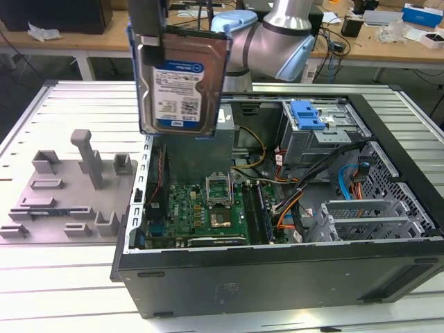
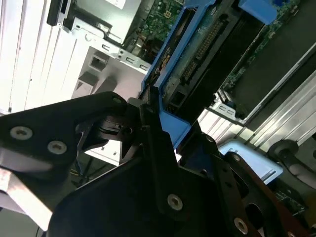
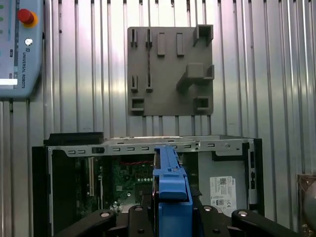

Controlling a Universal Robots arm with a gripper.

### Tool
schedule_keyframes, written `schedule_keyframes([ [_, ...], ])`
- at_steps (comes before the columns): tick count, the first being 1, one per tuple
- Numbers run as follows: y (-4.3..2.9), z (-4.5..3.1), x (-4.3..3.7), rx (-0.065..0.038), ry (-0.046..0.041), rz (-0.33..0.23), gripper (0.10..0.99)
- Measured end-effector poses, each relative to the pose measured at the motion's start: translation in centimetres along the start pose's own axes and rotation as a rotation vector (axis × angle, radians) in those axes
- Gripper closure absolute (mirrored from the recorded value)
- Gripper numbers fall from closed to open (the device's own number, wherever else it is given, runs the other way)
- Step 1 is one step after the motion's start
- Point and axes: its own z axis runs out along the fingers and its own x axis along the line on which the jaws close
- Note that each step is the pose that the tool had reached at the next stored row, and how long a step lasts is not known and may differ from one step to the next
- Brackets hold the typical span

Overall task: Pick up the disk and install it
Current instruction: 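Pick up the disk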

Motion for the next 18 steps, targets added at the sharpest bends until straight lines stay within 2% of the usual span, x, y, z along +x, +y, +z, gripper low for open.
schedule_keyframes([
  [3, -1.41, -0.08, 0.48, 0.0, 0.0, -0.001, 0.718],
  [5, -2.6, -0.15, 0.99, 0.0, 0.0001, -0.001, 0.718],
  [10, -4.51, -0.27, 2.22, 0.0, 0.0001, -0.001, 0.718],
  [14, -6.45, -0.4, 3.76, 0.0, 0.0001, -0.001, 0.718],
  [16, -7.18, -0.44, 4.34, 0.0, 0.0, -0.001, 0.718],
  [18, -8.33, -0.51, 5.12, 0.0, -0.0001, -0.001, 0.718],
])
